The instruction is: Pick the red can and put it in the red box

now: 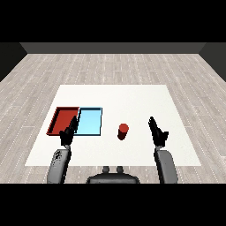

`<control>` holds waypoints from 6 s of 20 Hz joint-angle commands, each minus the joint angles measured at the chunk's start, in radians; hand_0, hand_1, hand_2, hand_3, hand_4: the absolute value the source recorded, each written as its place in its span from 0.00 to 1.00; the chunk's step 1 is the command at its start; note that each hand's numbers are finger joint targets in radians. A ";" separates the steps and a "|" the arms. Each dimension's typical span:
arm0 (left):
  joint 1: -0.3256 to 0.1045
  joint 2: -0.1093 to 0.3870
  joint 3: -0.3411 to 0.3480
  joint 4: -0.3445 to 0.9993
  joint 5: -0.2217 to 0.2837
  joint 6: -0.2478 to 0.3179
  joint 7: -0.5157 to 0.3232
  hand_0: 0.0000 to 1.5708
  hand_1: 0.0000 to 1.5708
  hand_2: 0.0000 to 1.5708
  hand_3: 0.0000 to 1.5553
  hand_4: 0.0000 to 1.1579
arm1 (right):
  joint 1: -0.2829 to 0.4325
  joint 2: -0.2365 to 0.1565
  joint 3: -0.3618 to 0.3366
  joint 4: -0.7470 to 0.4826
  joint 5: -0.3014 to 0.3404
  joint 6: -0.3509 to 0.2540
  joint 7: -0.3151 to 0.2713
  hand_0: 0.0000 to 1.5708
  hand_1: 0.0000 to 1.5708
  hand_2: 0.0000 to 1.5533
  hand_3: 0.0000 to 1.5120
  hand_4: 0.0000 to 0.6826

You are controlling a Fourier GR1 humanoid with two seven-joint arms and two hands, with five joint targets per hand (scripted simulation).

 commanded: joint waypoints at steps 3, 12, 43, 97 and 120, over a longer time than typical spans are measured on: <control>0.008 -0.022 0.018 -0.008 -0.008 0.010 0.001 0.00 0.00 0.00 0.00 0.00 | 0.074 0.032 0.055 -0.077 0.071 -0.038 0.010 0.00 0.00 0.00 0.00 0.00; 0.012 -0.084 0.051 -0.039 0.053 0.006 -0.348 0.00 0.00 0.00 0.00 0.00 | 0.194 0.077 0.132 -0.203 -0.039 0.043 -0.256 0.00 0.00 0.00 0.00 0.00; 0.071 -0.091 0.039 -0.071 0.055 -0.004 -0.384 0.00 0.00 0.00 0.00 0.00 | -0.012 0.079 0.086 0.094 -0.119 0.001 -0.315 0.00 0.00 0.00 0.00 0.00; 0.065 -0.083 0.066 -0.139 0.107 -0.004 -0.322 0.00 0.00 0.00 0.00 0.00 | -0.332 0.080 0.328 0.614 -0.422 -0.200 -0.526 0.00 0.00 0.00 0.00 0.00; 0.075 -0.107 0.029 -0.125 0.065 0.013 -0.352 0.00 0.00 0.00 0.00 0.00 | -0.477 0.080 0.378 0.778 -0.428 -0.376 -0.532 0.95 0.95 0.94 0.95 0.98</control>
